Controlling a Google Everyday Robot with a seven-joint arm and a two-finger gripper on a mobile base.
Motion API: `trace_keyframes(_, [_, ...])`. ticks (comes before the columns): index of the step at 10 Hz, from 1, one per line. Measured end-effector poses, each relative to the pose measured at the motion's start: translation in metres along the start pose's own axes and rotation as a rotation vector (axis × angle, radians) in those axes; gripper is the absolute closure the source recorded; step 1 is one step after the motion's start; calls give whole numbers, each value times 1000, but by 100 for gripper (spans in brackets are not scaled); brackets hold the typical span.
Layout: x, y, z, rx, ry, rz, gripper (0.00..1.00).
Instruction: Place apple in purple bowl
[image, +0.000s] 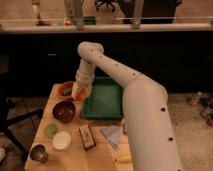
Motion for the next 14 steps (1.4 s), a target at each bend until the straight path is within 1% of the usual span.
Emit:
trace_keyframes(2, [6,-18,12,-31,-23,-39,100])
trace_keyframes(4, [10,-36,23,-68,-60,-82,100])
trace_keyframes(5, [11,-40,26,-83,-74,-91,100])
trace_keyframes(6, [12,-47,30,-103,-90,-85,100])
trace_keyframes(8, [14,-60,37,-130,-113,-40,100])
trace_keyframes(10, [16,-69,44,-139,-136,-3,100])
trace_keyframes(12, [19,-71,51,-139,-158,20,100])
trace_keyframes(14, [23,-75,65,-142,-196,31,100])
